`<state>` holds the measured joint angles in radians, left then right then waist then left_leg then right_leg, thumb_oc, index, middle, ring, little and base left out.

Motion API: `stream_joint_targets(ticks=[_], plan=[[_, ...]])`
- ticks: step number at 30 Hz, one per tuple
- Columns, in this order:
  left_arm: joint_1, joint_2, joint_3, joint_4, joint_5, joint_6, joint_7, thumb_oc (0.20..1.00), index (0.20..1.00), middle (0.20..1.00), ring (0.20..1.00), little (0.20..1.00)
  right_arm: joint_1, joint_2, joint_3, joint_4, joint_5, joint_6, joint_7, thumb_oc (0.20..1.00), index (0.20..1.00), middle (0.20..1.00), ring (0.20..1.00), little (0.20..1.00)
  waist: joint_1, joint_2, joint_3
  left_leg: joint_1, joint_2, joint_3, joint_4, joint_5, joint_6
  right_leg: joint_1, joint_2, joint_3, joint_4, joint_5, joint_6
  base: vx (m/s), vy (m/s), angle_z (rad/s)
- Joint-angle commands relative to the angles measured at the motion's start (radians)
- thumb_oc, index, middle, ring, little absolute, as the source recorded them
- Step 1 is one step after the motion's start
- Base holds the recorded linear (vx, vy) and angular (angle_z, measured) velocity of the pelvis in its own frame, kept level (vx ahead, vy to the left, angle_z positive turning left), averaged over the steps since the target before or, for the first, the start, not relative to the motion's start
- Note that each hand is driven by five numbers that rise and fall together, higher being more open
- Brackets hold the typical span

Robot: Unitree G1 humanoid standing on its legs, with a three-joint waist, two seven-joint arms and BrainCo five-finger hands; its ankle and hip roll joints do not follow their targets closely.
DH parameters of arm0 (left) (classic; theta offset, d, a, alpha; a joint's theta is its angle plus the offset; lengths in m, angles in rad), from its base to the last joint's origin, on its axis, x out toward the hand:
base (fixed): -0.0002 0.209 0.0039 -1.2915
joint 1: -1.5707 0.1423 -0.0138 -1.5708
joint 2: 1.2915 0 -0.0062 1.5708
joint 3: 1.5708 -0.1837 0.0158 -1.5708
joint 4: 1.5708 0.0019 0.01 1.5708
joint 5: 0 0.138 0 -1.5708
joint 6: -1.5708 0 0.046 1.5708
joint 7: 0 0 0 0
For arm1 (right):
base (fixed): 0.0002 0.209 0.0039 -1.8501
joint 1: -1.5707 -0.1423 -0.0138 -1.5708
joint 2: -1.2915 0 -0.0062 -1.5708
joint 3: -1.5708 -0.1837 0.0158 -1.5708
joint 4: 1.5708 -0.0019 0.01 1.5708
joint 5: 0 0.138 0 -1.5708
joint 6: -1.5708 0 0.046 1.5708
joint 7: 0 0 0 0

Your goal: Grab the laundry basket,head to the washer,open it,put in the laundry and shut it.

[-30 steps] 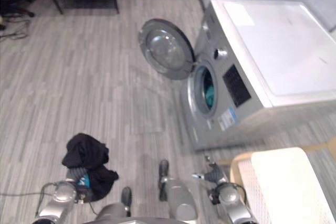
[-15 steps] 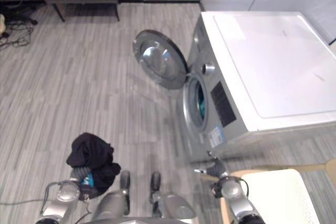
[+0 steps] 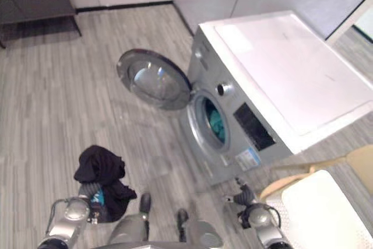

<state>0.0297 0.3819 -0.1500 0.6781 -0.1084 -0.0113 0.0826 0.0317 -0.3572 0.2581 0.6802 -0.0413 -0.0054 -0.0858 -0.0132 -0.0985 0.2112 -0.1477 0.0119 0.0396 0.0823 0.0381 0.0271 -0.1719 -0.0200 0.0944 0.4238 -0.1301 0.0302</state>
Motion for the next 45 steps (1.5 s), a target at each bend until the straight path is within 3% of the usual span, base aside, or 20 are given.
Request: stream_joint_targets(ticks=[1,3,4,6,9,14,15,16,18,22,25,26,27,29,31,33,36,38,41,45], plan=[[0.012,0.081,0.021,-0.082,0.002,-0.053,0.006,0.200,0.200,0.200,0.200,0.200,-0.046,0.016,-0.015,-0.010,-0.025,-0.025,-0.008,1.000,1.000,1.000,1.000,1.000,0.019,-0.056,-0.048,-0.062,0.029,0.028,0.066,-0.066,-0.024,0.142,-0.095,-0.082,-0.086,0.116,0.093,0.22,0.237,-1.11],[0.014,0.079,0.017,-0.094,-0.002,-0.054,0.005,0.200,0.200,0.200,0.200,0.200,-0.055,0.016,-0.009,-0.003,-0.030,-0.026,-0.008,1.000,1.000,1.000,1.000,1.000,0.015,-0.049,-0.052,-0.014,0.028,0.060,0.038,-0.081,-0.014,0.111,-0.071,-0.129,-0.091,0.109,0.092,0.24,0.256,-0.88],[0.013,0.078,0.020,-0.100,-0.006,-0.055,0.006,0.200,0.200,0.200,0.200,0.200,-0.063,0.012,-0.004,0.001,-0.031,-0.027,-0.008,1.000,1.000,1.000,1.000,1.000,0.015,-0.048,-0.057,0.008,0.023,0.089,0.023,-0.092,-0.012,0.100,-0.068,-0.204,-0.128,0.095,0.097,0.16,0.154,-0.52],[0.007,0.071,0.012,-0.089,-0.007,-0.050,0.002,0.200,0.200,0.200,0.200,0.200,-0.070,0.012,0.001,0.004,-0.029,-0.026,-0.007,1.000,1.000,1.000,1.000,1.000,0.013,-0.046,-0.058,0.046,0.020,0.119,-0.010,-0.101,-0.014,0.064,-0.045,-0.280,-0.161,0.068,0.086,0.20,0.143,-0.68],[-0.007,0.055,0.005,-0.068,-0.015,-0.052,0.000,0.200,0.200,0.200,0.200,0.200,-0.067,0.018,0.004,0.028,-0.024,-0.023,-0.012,1.000,1.000,1.000,1.000,1.000,0.000,-0.045,-0.045,0.098,0.010,0.146,-0.022,-0.125,-0.011,-0.001,-0.044,-0.374,-0.220,0.078,0.071,0.21,0.034,-0.61],[0.006,0.032,-0.013,-0.072,0.005,-0.054,-0.011,0.200,0.200,0.200,0.200,0.200,-0.025,0.018,-0.014,0.052,-0.004,-0.023,-0.015,1.000,1.000,1.000,1.000,1.000,-0.031,-0.052,-0.045,0.106,-0.013,0.139,0.057,-0.170,-0.022,0.043,-0.014,-0.273,-0.313,0.084,0.046,0.15,-0.037,0.10],[0.015,0.028,-0.016,-0.080,0.009,-0.052,-0.021,0.200,0.200,0.200,0.200,0.200,-0.013,0.012,-0.023,0.055,0.003,-0.025,-0.016,1.000,1.000,1.000,1.000,1.000,-0.037,-0.050,-0.040,0.085,0.002,0.148,0.174,-0.173,-0.045,0.076,-0.005,-0.246,-0.327,0.081,0.022,0.15,-0.064,0.45],[0.015,0.028,-0.016,-0.080,0.009,-0.051,-0.021,0.200,0.200,0.200,0.200,0.200,-0.013,0.012,-0.023,0.055,0.003,-0.025,-0.016,1.000,1.000,1.000,1.000,1.000,-0.039,-0.051,-0.044,0.080,0.001,0.147,0.174,-0.170,-0.045,0.071,-0.006,-0.247,-0.328,0.084,0.022,0.13,-0.087,0.17],[0.005,0.020,-0.031,-0.072,0.013,-0.049,-0.024,0.200,0.200,0.200,0.200,0.200,-0.017,0.001,-0.025,0.067,0.015,-0.022,-0.016,1.000,1.000,1.000,1.000,1.000,-0.033,-0.046,-0.027,0.010,0.025,0.129,0.313,-0.137,-0.062,0.114,0.005,-0.220,-0.348,0.065,-0.008,0.11,-0.022,-0.04],[0.003,0.012,-0.042,-0.070,0.011,-0.048,-0.027,0.200,0.200,0.200,0.200,0.200,-0.028,-0.009,-0.026,0.073,0.014,-0.020,-0.018,1.000,1.000,1.000,1.000,1.000,-0.023,-0.042,-0.032,-0.021,0.013,0.083,0.211,-0.147,-0.049,0.135,0.002,-0.194,-0.351,0.047,0.003,0.18,0.085,-0.27],[0.000,0.013,-0.051,-0.078,-0.007,-0.052,-0.020,0.200,0.200,0.200,0.200,0.200,-0.032,-0.021,-0.024,0.078,0.014,-0.025,-0.023,1.000,1.000,1.000,1.000,1.000,-0.002,-0.023,-0.024,-0.073,0.000,-0.106,0.058,-0.033,-0.085,0.157,0.031,-0.116,-0.331,0.017,0.009,0.24,0.149,-0.46],[0.000,0.013,-0.051,-0.078,-0.007,-0.052,-0.020,0.200,0.200,0.200,0.200,0.200,-0.032,-0.021,-0.024,0.078,0.014,-0.025,-0.023,1.000,1.000,1.000,1.000,1.000,-0.002,-0.023,-0.024,-0.073,-0.001,-0.106,0.057,-0.033,-0.085,0.158,0.031,-0.116,-0.331,0.017,0.009,0.20,0.192,-0.88],[-0.008,0.011,-0.056,-0.068,-0.013,-0.052,-0.017,0.200,0.200,0.200,0.200,0.200,-0.041,-0.025,-0.019,0.096,0.008,-0.023,-0.025,1.000,1.000,1.000,1.000,1.000,0.008,-0.014,-0.019,-0.099,-0.001,-0.197,0.021,0.004,-0.095,0.166,0.039,-0.068,-0.318,0.002,0.010,0.21,0.227,-0.86],[-0.014,0.014,-0.059,-0.065,-0.021,-0.055,-0.012,0.200,0.200,0.200,0.200,0.200,-0.042,-0.029,-0.024,0.100,0.014,-0.022,-0.027,1.000,1.000,1.000,1.000,1.000,0.013,-0.009,-0.014,-0.131,-0.008,-0.237,0.023,0.017,-0.100,0.176,0.035,-0.027,-0.307,-0.007,0.016,0.24,0.289,-0.67],[-0.011,0.012,-0.068,-0.056,-0.011,-0.053,-0.021,0.200,0.200,0.200,0.200,0.200,-0.039,-0.024,-0.030,0.121,0.008,-0.022,-0.024,1.000,1.000,1.000,1.000,1.000,0.011,0.002,-0.025,-0.104,-0.002,-0.228,0.002,0.011,-0.093,0.188,0.028,0.001,-0.300,-0.024,0.027,0.28,0.386,-1.10],[-0.020,0.020,-0.074,-0.035,0.006,-0.053,-0.029,0.200,0.200,0.200,0.200,0.200,-0.044,-0.007,-0.032,0.134,0.001,-0.019,-0.019,1.000,1.000,1.000,1.000,1.000,0.001,-0.005,-0.030,-0.090,-0.016,-0.179,0.028,-0.011,-0.068,0.170,-0.017,0.033,-0.268,-0.008,0.055,0.25,0.440,-1.10],[-0.030,0.038,-0.069,-0.040,0.005,-0.057,-0.024,0.200,0.200,0.200,0.200,0.200,-0.059,0.002,-0.024,0.134,-0.002,-0.019,-0.022,1.000,1.000,1.000,1.000,1.000,0.004,-0.013,-0.029,-0.085,-0.014,-0.126,0.041,-0.033,-0.054,0.138,-0.030,0.050,-0.246,0.010,0.070,0.05,0.186,-0.75],[-0.029,0.053,-0.055,-0.052,-0.005,-0.064,-0.012,0.200,0.200,0.200,0.200,0.200,-0.076,0.018,-0.014,0.129,-0.005,-0.020,-0.021,1.000,1.000,1.000,1.000,1.000,0.020,-0.015,-0.028,-0.058,0.011,-0.041,0.037,-0.062,-0.039,0.092,-0.066,-0.020,-0.220,0.044,0.087,0.05,0.237,-1.12],[-0.032,0.055,-0.041,-0.043,-0.017,-0.072,0.003,0.200,0.200,0.200,0.200,0.200,-0.082,0.028,-0.019,0.120,-0.006,-0.031,-0.025,1.000,1.000,1.000,1.000,1.000,0.041,-0.002,-0.031,-0.021,0.037,0.029,0.018,-0.078,-0.030,0.079,-0.137,-0.231,-0.196,0.055,0.082,0.05,0.148,-1.84],[-0.035,0.045,-0.025,-0.028,-0.024,-0.078,0.019,0.200,0.200,0.200,0.200,0.200,-0.087,0.028,-0.020,0.127,-0.007,-0.034,-0.030,1.000,1.000,1.000,1.000,1.000,0.046,0.002,-0.037,0.034,0.026,0.096,-0.023,-0.082,-0.019,0.065,-0.122,-0.345,-0.181,0.052,0.078,0.08,0.103,-0.49]])
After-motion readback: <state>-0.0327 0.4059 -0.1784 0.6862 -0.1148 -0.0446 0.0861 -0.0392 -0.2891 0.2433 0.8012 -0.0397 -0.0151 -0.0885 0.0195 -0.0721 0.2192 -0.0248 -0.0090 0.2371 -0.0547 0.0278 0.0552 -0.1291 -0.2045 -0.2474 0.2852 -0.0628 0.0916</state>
